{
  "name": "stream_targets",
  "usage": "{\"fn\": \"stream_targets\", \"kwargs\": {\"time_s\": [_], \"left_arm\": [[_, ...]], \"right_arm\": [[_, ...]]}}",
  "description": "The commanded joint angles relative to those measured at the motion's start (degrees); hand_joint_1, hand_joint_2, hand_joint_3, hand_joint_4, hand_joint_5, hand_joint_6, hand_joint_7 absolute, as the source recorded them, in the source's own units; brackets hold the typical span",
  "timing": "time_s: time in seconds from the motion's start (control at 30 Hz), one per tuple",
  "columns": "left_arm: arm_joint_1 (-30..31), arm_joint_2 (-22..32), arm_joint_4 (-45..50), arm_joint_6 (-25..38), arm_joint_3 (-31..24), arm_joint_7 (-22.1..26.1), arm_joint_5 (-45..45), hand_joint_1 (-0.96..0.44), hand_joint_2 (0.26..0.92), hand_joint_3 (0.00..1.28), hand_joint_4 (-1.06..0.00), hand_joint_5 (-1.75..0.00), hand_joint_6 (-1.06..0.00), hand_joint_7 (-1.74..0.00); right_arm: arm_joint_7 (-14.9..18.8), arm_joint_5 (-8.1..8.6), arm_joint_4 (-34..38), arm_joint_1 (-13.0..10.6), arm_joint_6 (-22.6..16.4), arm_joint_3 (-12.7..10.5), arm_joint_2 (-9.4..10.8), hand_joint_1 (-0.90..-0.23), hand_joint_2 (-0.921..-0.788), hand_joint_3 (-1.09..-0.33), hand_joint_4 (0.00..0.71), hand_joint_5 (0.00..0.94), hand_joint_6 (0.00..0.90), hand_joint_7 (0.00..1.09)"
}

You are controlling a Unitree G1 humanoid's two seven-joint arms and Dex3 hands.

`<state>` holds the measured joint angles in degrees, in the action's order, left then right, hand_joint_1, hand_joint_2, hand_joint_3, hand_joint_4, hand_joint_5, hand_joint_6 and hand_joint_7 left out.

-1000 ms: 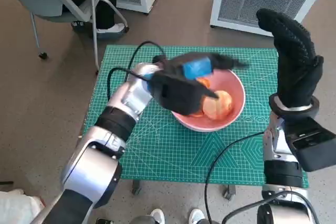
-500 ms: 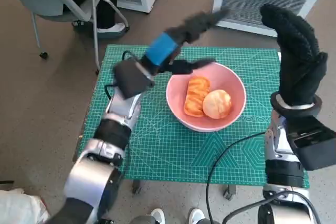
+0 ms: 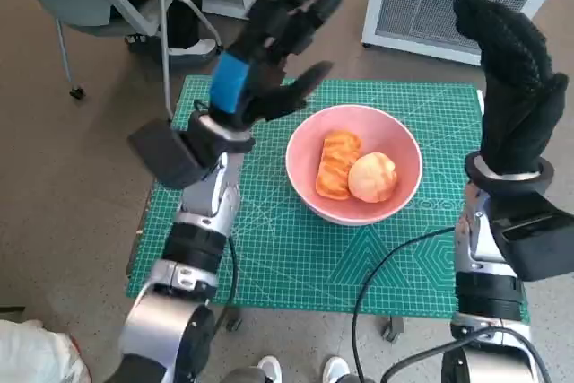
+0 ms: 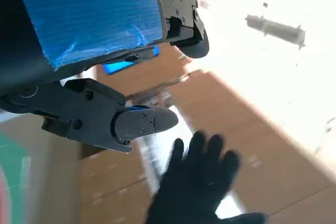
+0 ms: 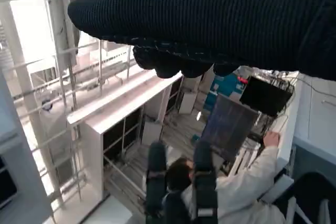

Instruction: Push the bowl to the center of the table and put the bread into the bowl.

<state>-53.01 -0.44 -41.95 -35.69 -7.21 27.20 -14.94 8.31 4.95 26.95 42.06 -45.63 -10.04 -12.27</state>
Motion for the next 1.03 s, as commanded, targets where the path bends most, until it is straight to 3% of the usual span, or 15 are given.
{"fn": "stream_targets", "kwargs": {"time_s": [0.03, 0.27, 1.03], "left_arm": [[1.2, -1.3, 2.6, -1.5, -0.1, -0.6, -0.9, -0.43, 0.921, 0.48, -0.34, -0.01, -0.02, -0.86], [2.1, -0.8, 2.7, -3.4, 0.7, -2.0, 1.5, -0.42, 0.921, 0.48, -0.33, 0.00, 0.00, -0.88], [4.3, -0.4, 4.6, -3.3, 1.8, -3.9, 2.3, -0.42, 0.921, 0.49, -0.29, 0.00, 0.00, -0.80]], "right_arm": [[-0.9, -1.57, -0.5, 0.2, 1.2, 0.5, -0.4, -0.602, -0.921, -0.733, 0.342, 0.000, 0.088, 0.57], [-0.9, -2.60, -1.1, 0.8, 1.7, 1.0, -1.3, -0.603, -0.921, -0.736, 0.342, 0.000, 0.086, 0.57], [-0.3, -2.51, -1.7, 0.8, 1.9, 1.8, -2.3, -0.612, -0.921, -0.743, 0.349, 0.003, 0.080, 0.58]]}}
